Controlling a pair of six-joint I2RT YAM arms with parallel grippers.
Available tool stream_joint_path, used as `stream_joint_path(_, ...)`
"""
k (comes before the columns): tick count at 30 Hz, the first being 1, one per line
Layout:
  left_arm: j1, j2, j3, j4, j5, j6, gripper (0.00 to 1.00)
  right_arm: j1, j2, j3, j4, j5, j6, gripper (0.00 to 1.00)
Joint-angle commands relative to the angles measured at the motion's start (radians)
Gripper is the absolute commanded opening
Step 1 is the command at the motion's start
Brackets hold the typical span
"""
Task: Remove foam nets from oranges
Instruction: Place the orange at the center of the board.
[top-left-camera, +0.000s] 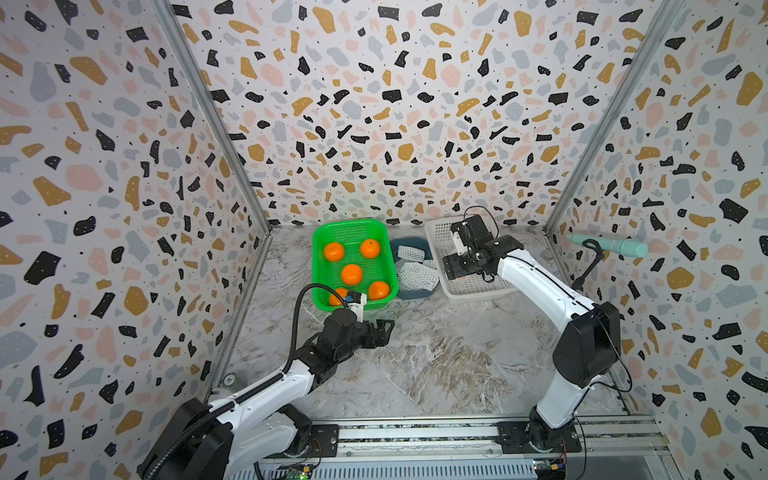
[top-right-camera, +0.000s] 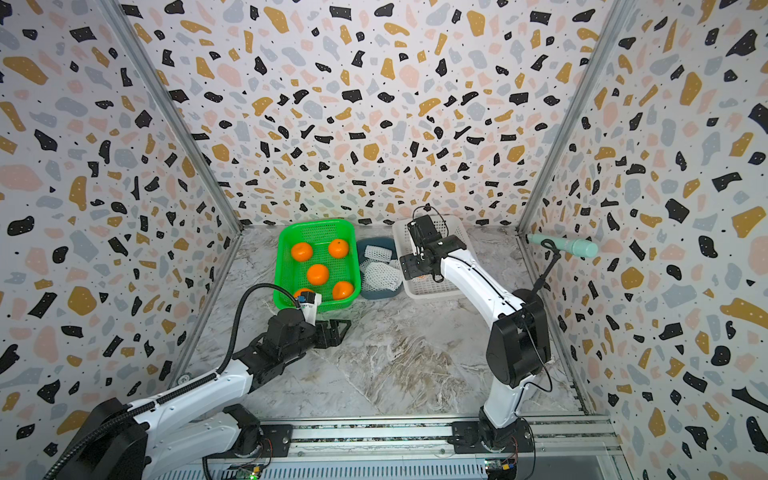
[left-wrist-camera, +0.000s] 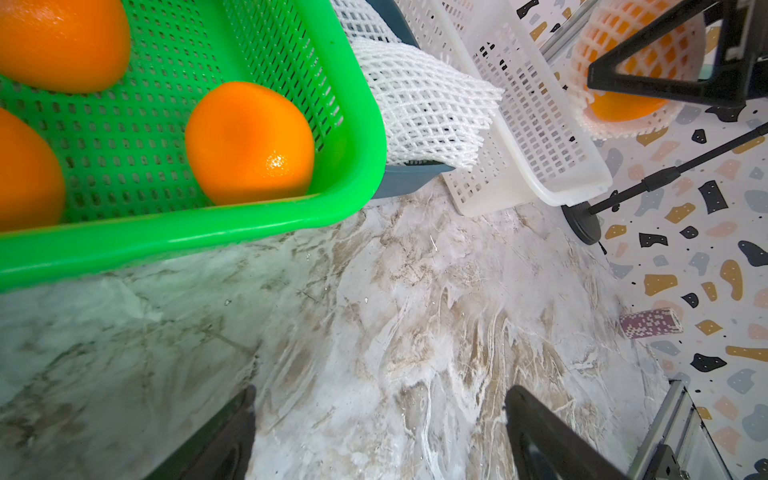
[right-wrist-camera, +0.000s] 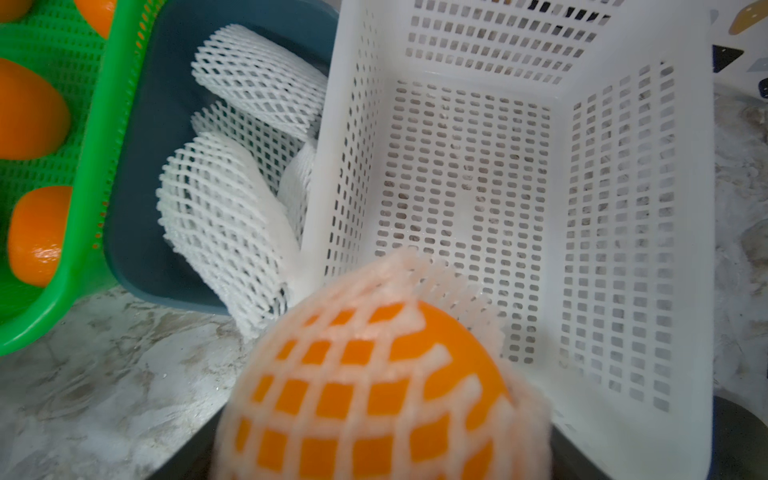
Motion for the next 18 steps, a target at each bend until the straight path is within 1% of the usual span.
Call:
stream_joint_path(1, -0.006, -0.016, 0.029, 0.03, -0.002, 0.02, 0.94, 0.051, -0.095, -0.034, 0.006, -0.018, 0.01, 0.84)
stream_joint_path(7, -0.006, -0.043, 0.027, 0.004, -0.025, 0.029, 0.94, 0.174, -0.2, -0.147, 0.046, -0.025, 0.051, 0.84)
stream_joint_path(12, -0.007, -0.083, 0.037, -0.057, -0.066, 0.051, 0.94, 0.295, -0.284, -0.268, 0.087, -0.011, 0.13, 0.84)
stream_joint_path(18, -0.007, -0.134, 0.045, -0.1, -0.106, 0.058, 0.94, 0.406, -0.295, -0.439, 0.169, 0.026, 0.267, 0.84)
